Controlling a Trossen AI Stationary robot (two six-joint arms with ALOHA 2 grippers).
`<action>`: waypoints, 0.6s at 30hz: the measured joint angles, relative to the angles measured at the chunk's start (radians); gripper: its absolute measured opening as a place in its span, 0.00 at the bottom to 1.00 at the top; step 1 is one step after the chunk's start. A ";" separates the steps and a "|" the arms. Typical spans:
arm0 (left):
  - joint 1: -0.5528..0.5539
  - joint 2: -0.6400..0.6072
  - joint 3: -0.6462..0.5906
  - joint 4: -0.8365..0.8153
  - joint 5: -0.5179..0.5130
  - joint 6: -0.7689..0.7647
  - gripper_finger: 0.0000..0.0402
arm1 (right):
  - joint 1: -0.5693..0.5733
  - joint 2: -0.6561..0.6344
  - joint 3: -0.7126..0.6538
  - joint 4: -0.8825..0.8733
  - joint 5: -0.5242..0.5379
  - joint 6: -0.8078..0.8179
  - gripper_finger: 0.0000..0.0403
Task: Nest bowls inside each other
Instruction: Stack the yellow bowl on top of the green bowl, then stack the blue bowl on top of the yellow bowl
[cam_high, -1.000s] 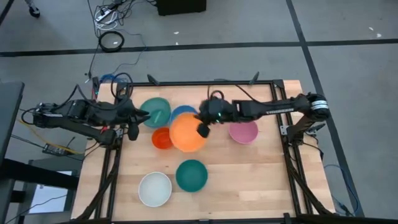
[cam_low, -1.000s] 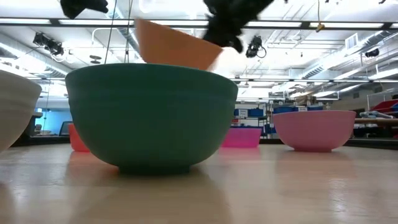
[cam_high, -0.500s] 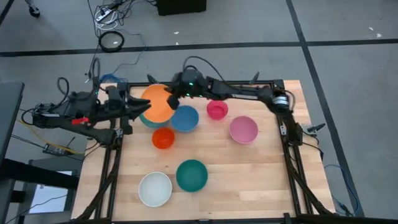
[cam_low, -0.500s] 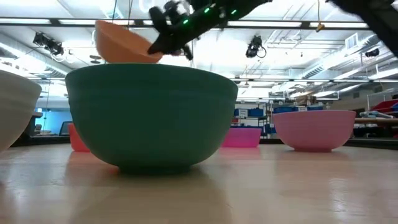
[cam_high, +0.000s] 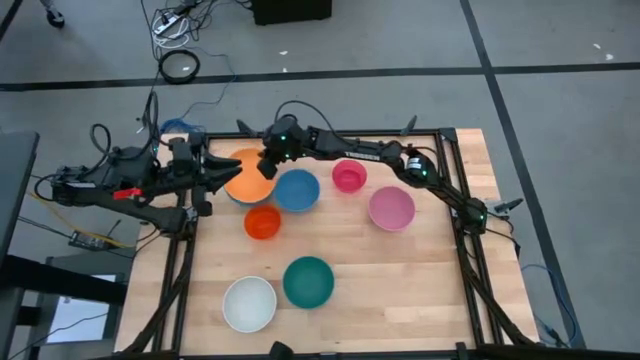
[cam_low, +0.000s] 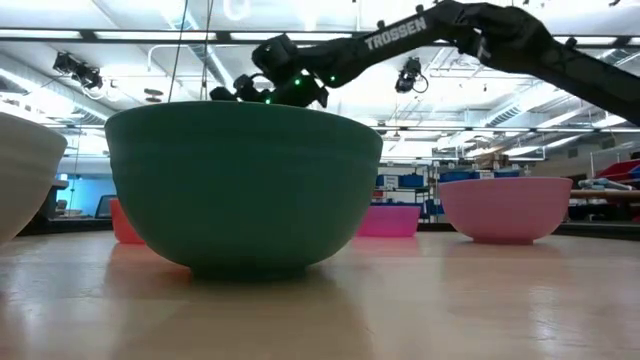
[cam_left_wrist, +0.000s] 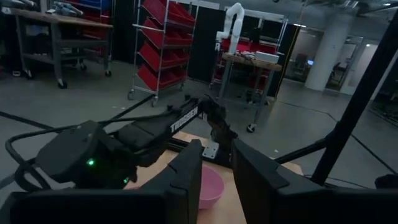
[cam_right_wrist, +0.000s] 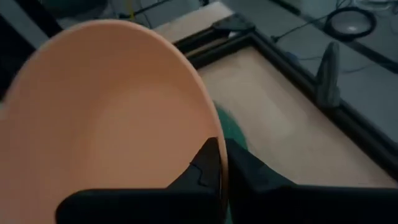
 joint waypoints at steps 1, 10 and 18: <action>0.000 0.000 0.000 0.000 0.000 0.001 0.24 | 0.000 -0.002 0.003 -0.010 -0.004 -0.009 0.04; 0.000 0.000 0.000 -0.040 -0.001 -0.003 0.24 | 0.011 -0.036 0.003 -0.161 0.007 -0.051 0.29; 0.000 0.001 0.000 -0.053 -0.001 -0.014 0.24 | 0.017 -0.091 0.002 -0.198 0.043 -0.086 0.40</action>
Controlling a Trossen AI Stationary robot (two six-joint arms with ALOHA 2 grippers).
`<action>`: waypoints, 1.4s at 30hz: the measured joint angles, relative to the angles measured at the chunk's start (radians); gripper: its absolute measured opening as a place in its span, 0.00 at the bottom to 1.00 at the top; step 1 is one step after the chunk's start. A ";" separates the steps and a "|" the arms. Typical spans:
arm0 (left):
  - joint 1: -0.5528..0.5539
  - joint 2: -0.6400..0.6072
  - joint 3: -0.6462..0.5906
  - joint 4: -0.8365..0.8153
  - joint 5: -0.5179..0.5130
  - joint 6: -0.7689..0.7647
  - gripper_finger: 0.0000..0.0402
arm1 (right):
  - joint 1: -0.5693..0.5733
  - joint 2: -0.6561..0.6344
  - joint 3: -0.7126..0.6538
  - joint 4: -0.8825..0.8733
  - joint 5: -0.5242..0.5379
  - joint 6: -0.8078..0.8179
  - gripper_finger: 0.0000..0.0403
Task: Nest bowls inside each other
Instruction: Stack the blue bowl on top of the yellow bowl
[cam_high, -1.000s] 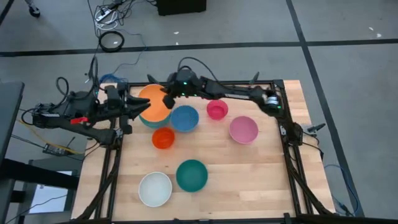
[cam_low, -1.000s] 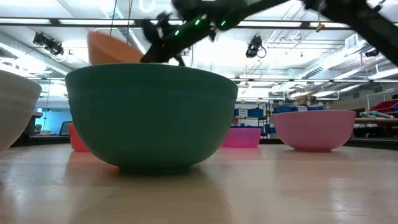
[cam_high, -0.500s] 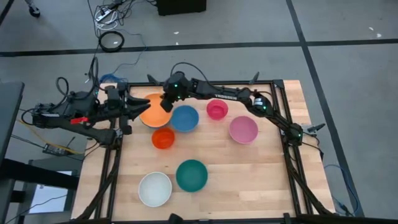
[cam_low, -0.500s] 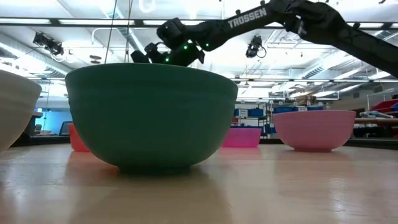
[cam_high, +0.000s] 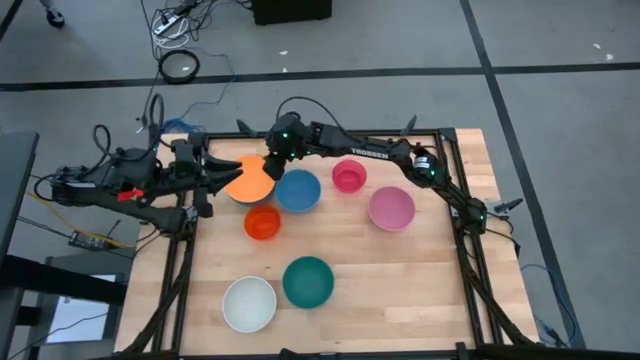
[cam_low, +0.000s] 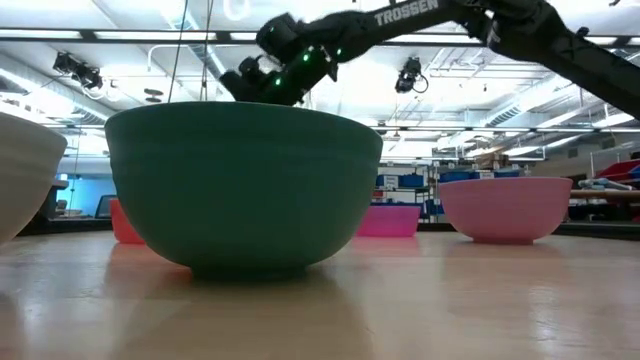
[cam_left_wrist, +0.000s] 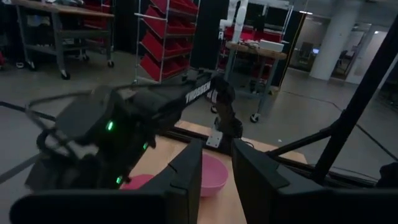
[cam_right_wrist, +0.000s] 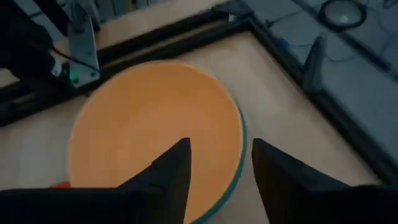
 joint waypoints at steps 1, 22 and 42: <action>0.000 0.000 0.000 -0.006 0.000 -0.009 0.24 | 0.002 -0.016 0.000 -0.037 0.007 -0.022 0.40; 0.000 -0.002 0.000 -0.165 -0.007 -0.067 0.24 | 0.045 -0.069 -0.158 -0.468 0.264 -0.087 0.39; 0.000 -0.002 0.000 -0.163 -0.006 -0.068 0.24 | -0.007 -0.068 -0.347 -0.292 0.191 -0.017 0.35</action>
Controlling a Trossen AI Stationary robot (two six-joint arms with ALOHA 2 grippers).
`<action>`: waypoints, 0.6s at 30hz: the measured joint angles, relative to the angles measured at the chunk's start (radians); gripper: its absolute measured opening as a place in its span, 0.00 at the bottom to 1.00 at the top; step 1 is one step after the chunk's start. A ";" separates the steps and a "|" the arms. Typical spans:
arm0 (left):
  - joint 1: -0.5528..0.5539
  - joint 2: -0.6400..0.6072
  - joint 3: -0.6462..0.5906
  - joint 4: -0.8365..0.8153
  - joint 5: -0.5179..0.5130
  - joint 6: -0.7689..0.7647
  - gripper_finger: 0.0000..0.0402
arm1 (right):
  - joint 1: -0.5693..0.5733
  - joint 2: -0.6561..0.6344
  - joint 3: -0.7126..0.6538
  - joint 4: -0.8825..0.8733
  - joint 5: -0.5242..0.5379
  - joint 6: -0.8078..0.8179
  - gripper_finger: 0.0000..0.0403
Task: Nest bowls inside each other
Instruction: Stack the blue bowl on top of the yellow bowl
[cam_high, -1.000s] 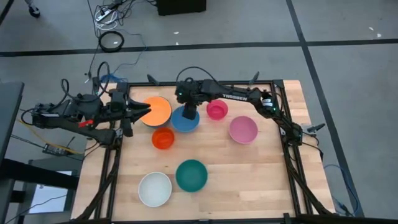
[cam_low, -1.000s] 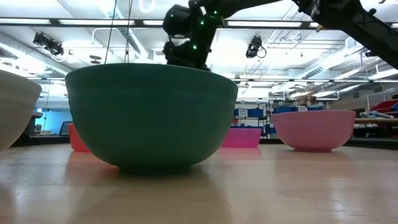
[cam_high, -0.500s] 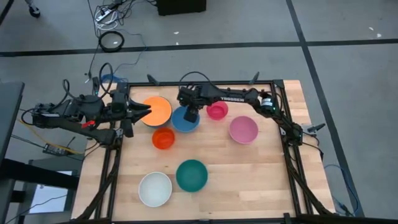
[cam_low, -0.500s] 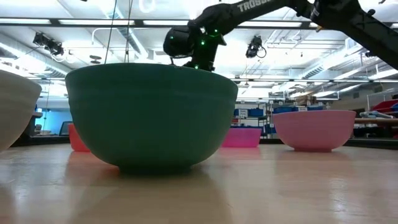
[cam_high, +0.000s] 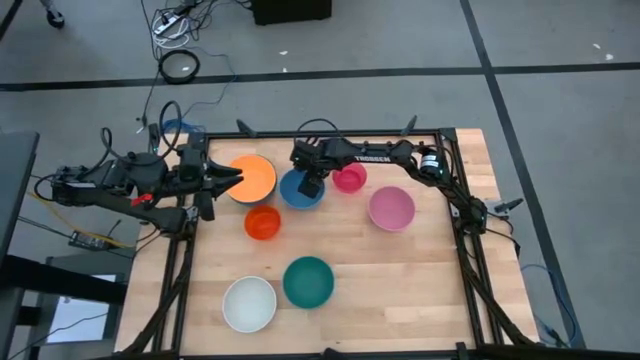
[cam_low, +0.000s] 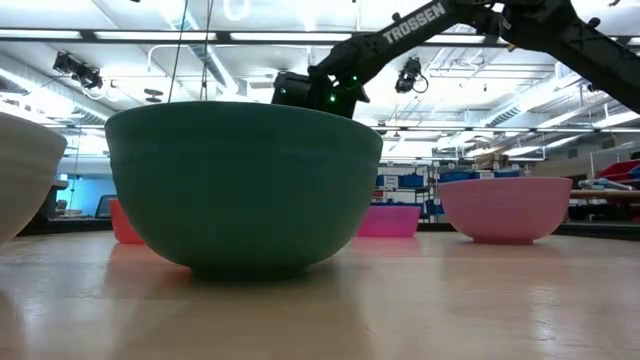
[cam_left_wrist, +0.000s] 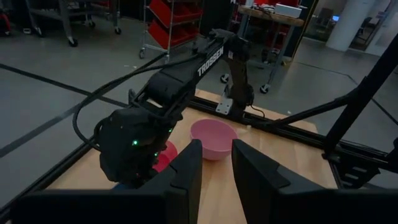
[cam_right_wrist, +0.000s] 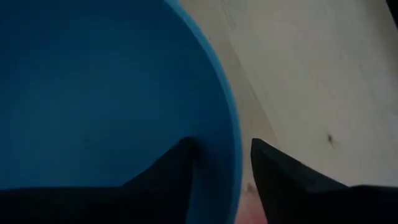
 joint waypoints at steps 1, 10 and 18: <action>0.000 0.000 0.000 0.000 0.000 0.000 0.24 | -0.001 0.000 -0.002 0.007 0.000 0.001 0.32; 0.000 0.000 0.000 0.000 -0.009 0.000 0.24 | -0.004 0.000 0.066 -0.019 0.000 -0.014 0.03; 0.000 0.000 0.000 0.000 -0.013 0.000 0.24 | 0.033 -0.067 0.224 -0.059 0.007 -0.037 0.00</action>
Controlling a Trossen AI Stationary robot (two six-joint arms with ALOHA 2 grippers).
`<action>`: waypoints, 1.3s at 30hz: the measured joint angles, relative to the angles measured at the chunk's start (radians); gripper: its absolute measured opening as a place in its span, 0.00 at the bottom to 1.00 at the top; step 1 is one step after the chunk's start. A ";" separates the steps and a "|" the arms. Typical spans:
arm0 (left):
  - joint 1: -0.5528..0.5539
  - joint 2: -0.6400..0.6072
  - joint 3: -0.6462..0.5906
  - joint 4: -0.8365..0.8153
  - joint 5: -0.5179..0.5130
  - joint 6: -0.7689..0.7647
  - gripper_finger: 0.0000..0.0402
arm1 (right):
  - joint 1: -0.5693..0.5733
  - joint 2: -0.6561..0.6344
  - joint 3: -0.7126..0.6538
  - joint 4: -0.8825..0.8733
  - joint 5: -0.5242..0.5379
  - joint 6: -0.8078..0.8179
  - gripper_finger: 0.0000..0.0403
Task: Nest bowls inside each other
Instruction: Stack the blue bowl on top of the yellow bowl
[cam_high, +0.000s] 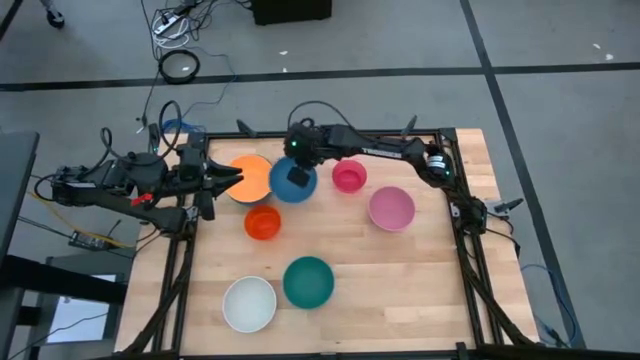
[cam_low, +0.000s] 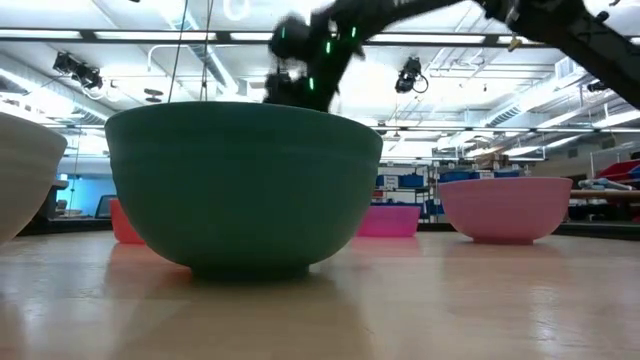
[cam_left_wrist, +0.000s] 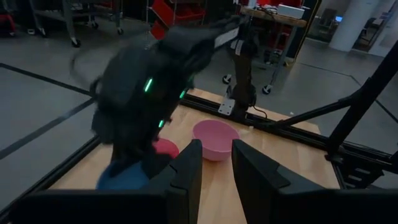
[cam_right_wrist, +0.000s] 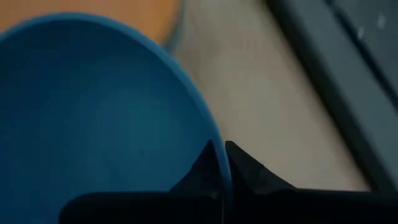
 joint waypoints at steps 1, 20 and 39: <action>0.000 0.000 0.000 -0.001 0.000 0.001 0.24 | 0.008 -0.015 0.017 0.010 0.000 0.000 0.00; 0.000 0.000 0.001 0.161 -0.014 0.088 0.24 | 0.045 0.064 0.054 0.571 0.001 -0.006 0.00; 0.000 0.000 0.001 0.167 -0.012 0.107 0.24 | 0.006 0.166 0.054 0.625 -0.151 0.073 0.22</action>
